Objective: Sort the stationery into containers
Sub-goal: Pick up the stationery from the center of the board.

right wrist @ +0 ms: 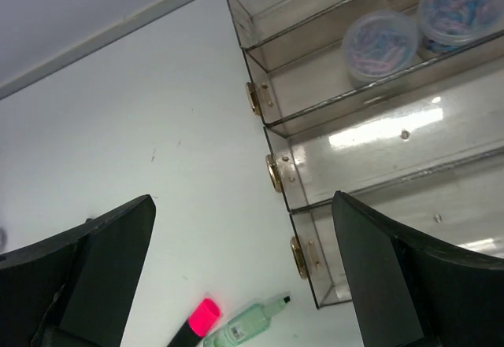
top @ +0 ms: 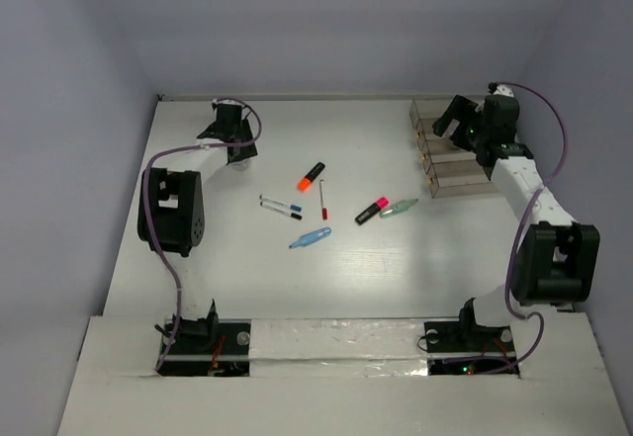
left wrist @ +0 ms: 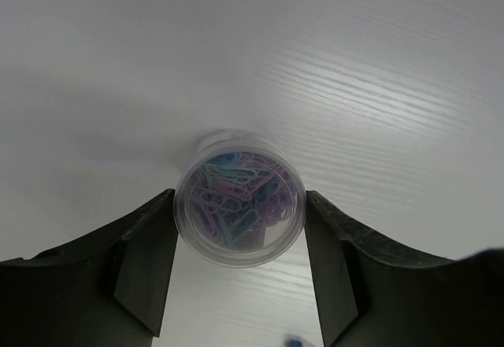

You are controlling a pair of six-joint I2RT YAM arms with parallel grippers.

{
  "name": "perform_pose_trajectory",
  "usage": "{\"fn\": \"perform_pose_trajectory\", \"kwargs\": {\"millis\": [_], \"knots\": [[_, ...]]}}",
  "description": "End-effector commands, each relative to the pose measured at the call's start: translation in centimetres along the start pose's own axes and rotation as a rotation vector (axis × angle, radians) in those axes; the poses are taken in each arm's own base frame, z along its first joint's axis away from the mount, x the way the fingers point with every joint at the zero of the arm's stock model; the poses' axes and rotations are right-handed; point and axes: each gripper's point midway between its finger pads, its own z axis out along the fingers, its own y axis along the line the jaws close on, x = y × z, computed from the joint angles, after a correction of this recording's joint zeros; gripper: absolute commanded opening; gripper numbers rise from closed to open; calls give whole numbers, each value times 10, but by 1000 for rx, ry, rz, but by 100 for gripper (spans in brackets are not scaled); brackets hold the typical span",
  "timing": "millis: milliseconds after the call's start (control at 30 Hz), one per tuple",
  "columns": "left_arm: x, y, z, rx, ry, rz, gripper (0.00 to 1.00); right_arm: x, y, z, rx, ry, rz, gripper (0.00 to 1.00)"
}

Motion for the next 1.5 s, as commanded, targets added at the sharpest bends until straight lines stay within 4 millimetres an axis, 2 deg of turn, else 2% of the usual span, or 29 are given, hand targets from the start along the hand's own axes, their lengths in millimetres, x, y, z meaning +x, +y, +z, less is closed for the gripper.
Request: {"fn": "perform_pose_trajectory", "kwargs": {"millis": [0,33,67,100,133,167,200,233,267,300,367,400,533,600,667,700,767,833,900,967,1000,1067,1167,1300,1467], "knots": [[-53,-58,-64,134,-162,19,17,-27,20,-31,-84,-122,7,100],[-49,-85,-76,183,-168,43,17,-14,16,-32,-86,-99,14,100],[-46,-100,-82,209,-163,57,17,-17,19,-40,-104,-122,20,100],[-54,-121,-93,252,-187,64,17,-12,18,-42,-107,-118,22,99],[-40,-152,-100,302,-168,96,17,-3,15,-43,-103,-102,25,99],[-48,-173,-112,343,-192,98,17,2,13,-43,-101,-92,24,99],[-47,-190,-117,375,-194,104,17,6,12,-43,-102,-81,23,99],[-34,-218,-126,431,-174,120,18,14,11,-43,-106,-62,23,99],[-20,-234,-117,443,-142,138,18,18,11,-43,-113,-56,21,98],[-27,-252,-125,476,-159,140,18,19,11,-45,-118,-56,20,98],[-12,-282,-130,508,-145,171,19,28,15,-47,-141,-39,10,97],[-7,-295,-122,511,-134,179,19,33,19,-49,-149,-28,1,96],[16,-331,-114,578,-99,185,19,44,26,-52,-152,-8,-44,93],[24,-351,-122,632,-101,174,19,45,26,-51,-155,-16,-51,91],[26,-363,-133,695,-93,164,19,55,30,-47,-185,15,-64,91],[18,-368,-142,720,-113,148,19,55,36,-46,-217,16,-66,91],[15,-377,-160,802,-96,133,19,66,52,-45,-327,53,-53,91],[6,-383,-184,875,-100,118,19,66,72,-48,-451,53,-54,90],[-2,-384,-205,925,-107,100,19,71,81,-47,-516,70,-46,93],[-5,-385,-220,968,-97,87,19,78,93,-54,-596,105,-29,97],[-9,-384,-230,991,-102,80,19,73,98,-58,-632,79,-35,100],[-8,-386,-241,1028,-81,75,19,78,110,-68,-710,92,-34,100],[2,-388,-256,1103,-23,54,19,77,117,-76,-775,67,-48,100],[2,-389,-284,1216,1,24,19,75,121,-81,-811,40,-98,100],[7,-375,-293,1290,84,56,19,63,125,-91,-830,-13,-196,100]]}}
